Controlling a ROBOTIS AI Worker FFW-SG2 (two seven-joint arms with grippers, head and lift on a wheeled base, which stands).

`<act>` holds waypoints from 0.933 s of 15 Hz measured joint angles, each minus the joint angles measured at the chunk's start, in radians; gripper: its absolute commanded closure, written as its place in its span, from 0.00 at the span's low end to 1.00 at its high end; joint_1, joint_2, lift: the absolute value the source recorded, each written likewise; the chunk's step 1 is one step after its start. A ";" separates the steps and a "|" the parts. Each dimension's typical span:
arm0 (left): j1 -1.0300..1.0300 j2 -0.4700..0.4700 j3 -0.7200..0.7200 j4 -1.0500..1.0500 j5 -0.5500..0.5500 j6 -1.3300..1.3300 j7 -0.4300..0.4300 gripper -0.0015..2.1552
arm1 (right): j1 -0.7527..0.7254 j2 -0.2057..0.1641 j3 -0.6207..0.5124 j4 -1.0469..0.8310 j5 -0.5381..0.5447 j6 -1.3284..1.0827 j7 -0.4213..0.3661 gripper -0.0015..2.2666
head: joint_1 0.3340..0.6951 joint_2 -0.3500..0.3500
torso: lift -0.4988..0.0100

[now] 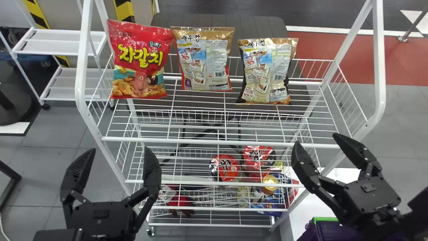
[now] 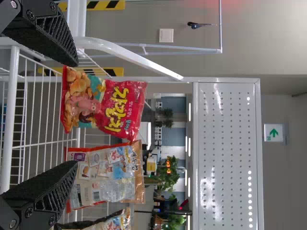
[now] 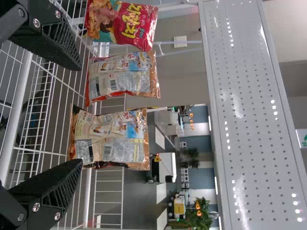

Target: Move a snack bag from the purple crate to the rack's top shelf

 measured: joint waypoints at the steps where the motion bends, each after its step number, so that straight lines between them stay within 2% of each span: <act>1: 0.000 0.000 0.000 0.000 0.000 0.001 0.000 0.04 | -0.001 0.000 0.000 -0.001 0.000 0.008 -0.001 0.07 | 1.00 0.41 | 0.92; 14: -0.014 0.000 -0.001 -0.001 0.002 0.031 0.000 0.04 | -0.006 -0.004 0.017 0.008 0.032 0.028 0.004 0.07 | 1.00 0.43 | 0.82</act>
